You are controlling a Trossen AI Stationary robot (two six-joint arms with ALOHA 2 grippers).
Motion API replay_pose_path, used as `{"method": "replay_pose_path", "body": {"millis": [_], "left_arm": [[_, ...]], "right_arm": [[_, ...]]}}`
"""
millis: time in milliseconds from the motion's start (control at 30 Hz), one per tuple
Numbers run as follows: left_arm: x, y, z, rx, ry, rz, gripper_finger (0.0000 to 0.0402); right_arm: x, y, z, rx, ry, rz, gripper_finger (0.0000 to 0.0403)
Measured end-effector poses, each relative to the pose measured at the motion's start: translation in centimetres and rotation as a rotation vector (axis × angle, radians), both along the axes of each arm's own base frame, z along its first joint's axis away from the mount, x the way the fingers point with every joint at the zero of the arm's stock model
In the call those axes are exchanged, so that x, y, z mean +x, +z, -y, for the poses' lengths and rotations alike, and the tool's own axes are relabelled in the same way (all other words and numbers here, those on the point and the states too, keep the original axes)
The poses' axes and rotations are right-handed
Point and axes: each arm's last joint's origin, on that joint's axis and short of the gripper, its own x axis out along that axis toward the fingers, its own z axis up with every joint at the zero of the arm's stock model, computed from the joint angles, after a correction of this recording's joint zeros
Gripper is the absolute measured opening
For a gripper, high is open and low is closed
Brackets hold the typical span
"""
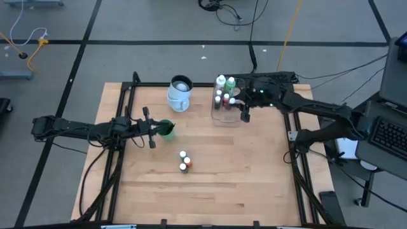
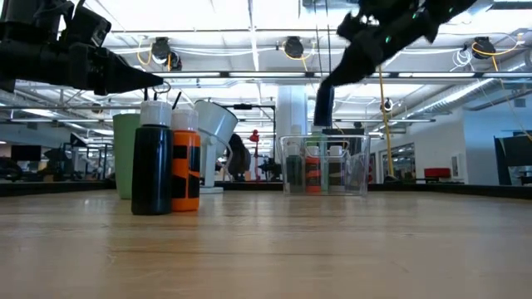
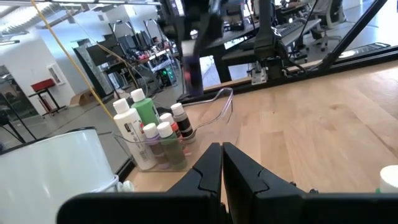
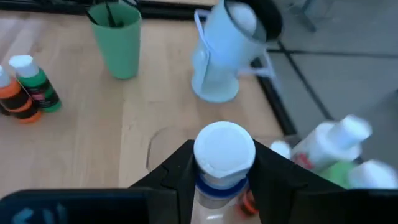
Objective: Pick & Place Paint Supplies
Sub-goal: Put the dark blue paint bottle into the transparent bin
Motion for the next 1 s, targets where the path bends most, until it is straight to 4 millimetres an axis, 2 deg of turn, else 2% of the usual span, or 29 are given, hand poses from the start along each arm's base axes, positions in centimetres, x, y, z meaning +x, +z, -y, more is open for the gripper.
{"method": "replay_pose_path", "body": {"millis": [133, 300, 600, 1000], "left_arm": [[0.0, 0.0, 0.0, 0.011, 0.002, -0.003, 0.0019], [0.0, 0.0, 0.0, 0.011, 0.010, -0.002, 0.0019], [0.0, -0.1, 0.0, 0.004, 0.011, -0.011, 0.0019], [0.0, -0.2, -0.1, 0.001, 0.025, -0.022, 0.0019]], "right_arm": [[1.1, -2.4, 0.9, 0.069, -0.016, -0.065, 0.0117], [2.6, -4.5, 2.1, 0.047, -0.139, -0.123, 0.0113], [4.8, -8.2, 3.5, 0.078, -0.250, -0.154, 0.0118], [5.6, -10.6, 4.3, 0.123, -0.326, -0.188, 0.0119]]}}
